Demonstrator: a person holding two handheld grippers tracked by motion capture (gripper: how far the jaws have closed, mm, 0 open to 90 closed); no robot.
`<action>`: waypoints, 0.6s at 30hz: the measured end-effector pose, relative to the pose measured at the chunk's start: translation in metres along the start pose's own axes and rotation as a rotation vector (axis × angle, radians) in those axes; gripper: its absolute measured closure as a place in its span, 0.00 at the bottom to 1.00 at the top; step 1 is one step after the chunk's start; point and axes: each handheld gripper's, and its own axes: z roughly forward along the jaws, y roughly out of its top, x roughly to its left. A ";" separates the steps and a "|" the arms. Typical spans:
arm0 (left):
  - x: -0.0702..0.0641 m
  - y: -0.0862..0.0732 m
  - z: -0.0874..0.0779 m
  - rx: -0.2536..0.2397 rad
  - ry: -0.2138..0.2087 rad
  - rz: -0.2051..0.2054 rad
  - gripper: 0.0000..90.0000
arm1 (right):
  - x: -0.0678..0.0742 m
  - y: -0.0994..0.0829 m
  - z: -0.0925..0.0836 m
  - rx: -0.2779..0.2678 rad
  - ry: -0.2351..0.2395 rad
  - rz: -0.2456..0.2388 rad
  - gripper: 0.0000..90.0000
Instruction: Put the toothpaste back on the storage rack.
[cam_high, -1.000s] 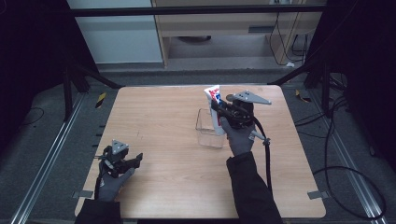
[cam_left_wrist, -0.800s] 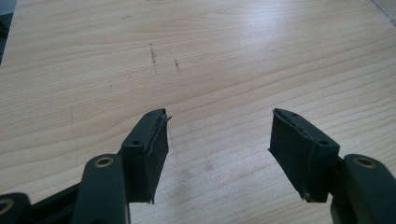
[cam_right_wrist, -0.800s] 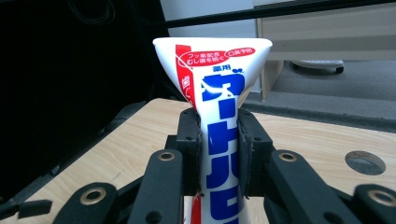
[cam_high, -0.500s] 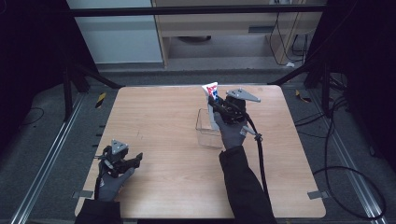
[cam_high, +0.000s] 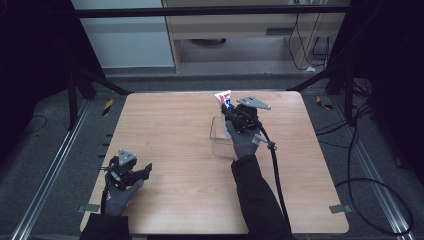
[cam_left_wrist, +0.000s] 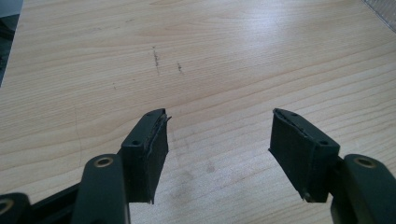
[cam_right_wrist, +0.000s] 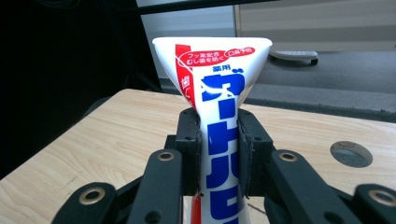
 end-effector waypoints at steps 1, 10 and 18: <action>0.000 0.000 0.000 0.000 0.000 0.000 0.40 | -0.001 -0.002 0.001 0.001 -0.003 0.001 0.82; 0.000 0.000 0.000 0.001 0.001 0.001 0.40 | -0.005 -0.015 0.012 0.025 -0.024 0.001 0.82; 0.000 0.000 0.000 0.002 0.001 0.000 0.40 | -0.005 -0.022 0.018 0.037 -0.029 -0.014 0.81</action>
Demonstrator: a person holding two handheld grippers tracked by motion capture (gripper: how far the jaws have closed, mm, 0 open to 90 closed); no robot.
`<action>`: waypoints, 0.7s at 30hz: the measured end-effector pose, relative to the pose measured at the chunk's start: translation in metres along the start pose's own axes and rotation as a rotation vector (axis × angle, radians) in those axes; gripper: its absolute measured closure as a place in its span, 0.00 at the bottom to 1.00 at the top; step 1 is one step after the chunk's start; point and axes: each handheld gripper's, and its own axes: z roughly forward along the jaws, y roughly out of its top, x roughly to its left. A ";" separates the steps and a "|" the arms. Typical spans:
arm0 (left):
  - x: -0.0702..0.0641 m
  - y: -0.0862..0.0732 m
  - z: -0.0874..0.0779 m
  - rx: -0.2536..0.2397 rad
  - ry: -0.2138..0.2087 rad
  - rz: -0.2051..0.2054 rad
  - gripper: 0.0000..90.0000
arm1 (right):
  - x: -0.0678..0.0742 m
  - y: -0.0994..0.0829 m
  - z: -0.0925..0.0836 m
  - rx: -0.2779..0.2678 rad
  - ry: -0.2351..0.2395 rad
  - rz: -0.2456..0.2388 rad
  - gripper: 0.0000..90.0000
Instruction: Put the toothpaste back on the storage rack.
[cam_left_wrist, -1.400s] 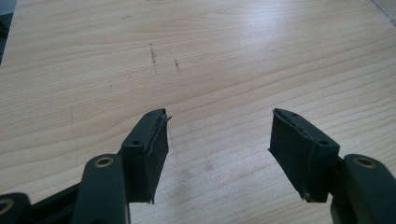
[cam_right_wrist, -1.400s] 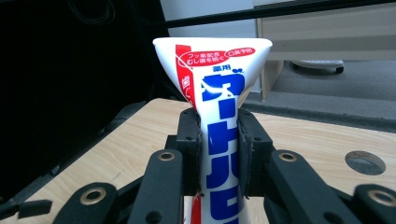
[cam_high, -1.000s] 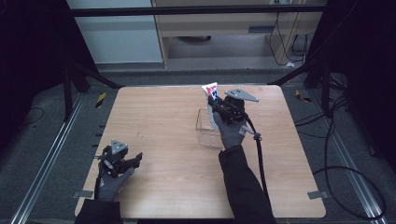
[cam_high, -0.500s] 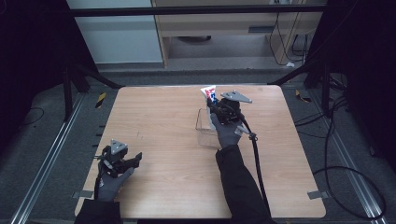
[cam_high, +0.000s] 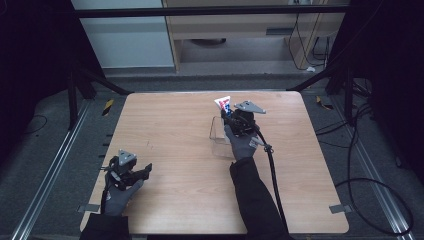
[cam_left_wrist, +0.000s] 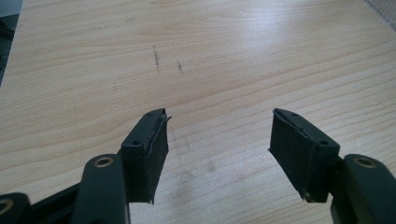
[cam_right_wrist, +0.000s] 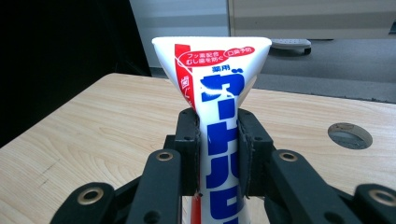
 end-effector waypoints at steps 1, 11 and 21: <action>0.000 0.000 0.000 0.000 0.000 0.000 0.40 | 0.001 0.000 0.001 0.002 -0.001 -0.002 0.81; 0.000 0.000 0.000 0.000 0.001 0.002 0.40 | 0.004 -0.009 0.004 0.028 -0.004 -0.032 0.80; -0.001 0.000 0.001 0.002 0.001 0.004 0.40 | 0.006 -0.014 0.004 0.076 -0.016 -0.061 0.79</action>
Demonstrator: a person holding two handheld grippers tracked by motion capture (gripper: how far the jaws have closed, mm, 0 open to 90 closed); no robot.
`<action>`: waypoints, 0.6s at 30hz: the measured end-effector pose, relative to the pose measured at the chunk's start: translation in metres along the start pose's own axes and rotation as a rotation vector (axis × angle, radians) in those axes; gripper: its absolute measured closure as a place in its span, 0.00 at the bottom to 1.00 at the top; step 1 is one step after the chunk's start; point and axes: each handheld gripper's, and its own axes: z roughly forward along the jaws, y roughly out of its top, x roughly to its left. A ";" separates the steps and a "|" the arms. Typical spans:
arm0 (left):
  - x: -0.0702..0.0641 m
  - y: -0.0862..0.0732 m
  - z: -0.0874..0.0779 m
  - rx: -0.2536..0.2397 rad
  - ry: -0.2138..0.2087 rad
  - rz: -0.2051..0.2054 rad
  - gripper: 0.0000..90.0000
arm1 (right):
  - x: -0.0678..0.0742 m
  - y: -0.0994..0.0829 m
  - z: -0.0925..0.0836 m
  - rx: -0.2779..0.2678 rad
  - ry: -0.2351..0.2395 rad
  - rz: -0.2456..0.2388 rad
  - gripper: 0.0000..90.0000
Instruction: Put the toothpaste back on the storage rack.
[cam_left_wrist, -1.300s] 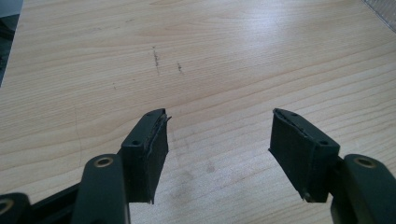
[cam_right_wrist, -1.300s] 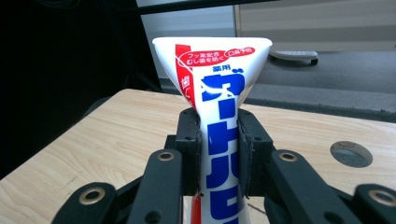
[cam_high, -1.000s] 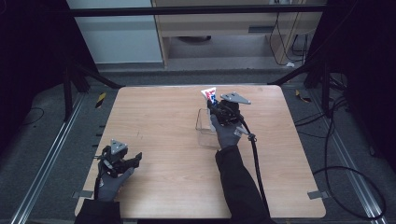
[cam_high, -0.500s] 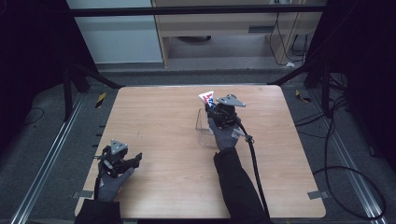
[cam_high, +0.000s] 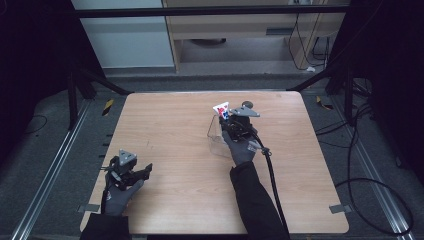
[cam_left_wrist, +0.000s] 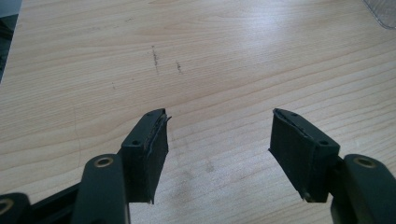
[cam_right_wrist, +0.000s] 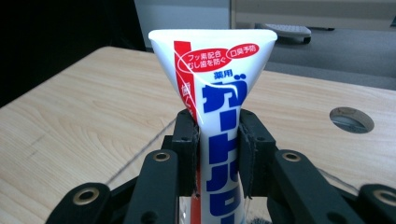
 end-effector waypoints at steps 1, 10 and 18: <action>0.000 0.000 0.000 0.000 0.000 0.000 0.40 | 0.000 -0.001 0.000 0.009 -0.003 -0.006 0.79; 0.000 0.000 0.000 0.001 -0.001 0.001 0.40 | 0.003 -0.009 0.005 0.068 0.000 -0.043 0.77; 0.000 0.000 0.000 0.001 -0.002 0.002 0.40 | 0.005 -0.010 0.004 0.085 -0.001 -0.071 0.71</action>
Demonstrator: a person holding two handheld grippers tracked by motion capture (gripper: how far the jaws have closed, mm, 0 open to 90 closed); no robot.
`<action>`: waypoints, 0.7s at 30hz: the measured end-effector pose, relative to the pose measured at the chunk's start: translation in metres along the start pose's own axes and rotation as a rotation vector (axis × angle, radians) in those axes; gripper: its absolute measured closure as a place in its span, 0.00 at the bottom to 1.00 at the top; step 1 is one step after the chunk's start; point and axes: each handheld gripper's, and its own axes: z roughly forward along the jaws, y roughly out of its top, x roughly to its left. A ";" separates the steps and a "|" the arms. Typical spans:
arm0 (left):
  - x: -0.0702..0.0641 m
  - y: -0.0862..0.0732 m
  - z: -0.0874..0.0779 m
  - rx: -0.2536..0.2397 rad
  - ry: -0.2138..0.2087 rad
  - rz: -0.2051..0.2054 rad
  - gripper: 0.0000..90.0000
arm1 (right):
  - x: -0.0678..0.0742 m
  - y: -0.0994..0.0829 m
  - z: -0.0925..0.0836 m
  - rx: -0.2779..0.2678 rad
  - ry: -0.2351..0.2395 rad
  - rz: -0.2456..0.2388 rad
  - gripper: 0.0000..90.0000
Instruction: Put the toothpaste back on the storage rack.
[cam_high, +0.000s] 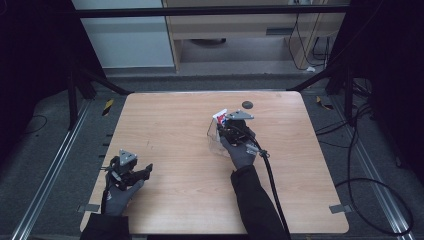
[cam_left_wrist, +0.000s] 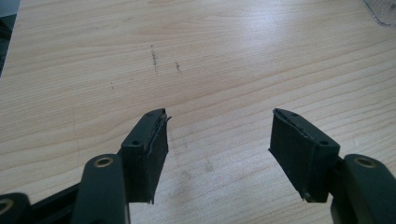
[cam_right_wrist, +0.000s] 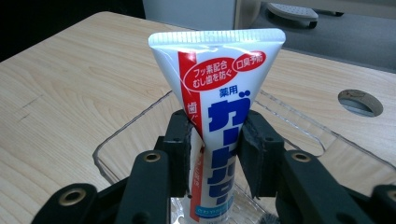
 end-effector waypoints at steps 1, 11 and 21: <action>0.000 0.000 0.000 0.000 0.000 0.000 0.40 | 0.000 0.000 -0.001 -0.002 0.001 0.000 0.69; -0.001 0.000 -0.001 -0.002 -0.002 0.000 0.40 | 0.000 0.016 -0.038 -0.146 -0.010 -0.020 0.49; 0.000 -0.001 -0.001 -0.001 -0.004 -0.004 0.40 | -0.016 0.016 -0.086 -0.180 0.027 -0.042 0.28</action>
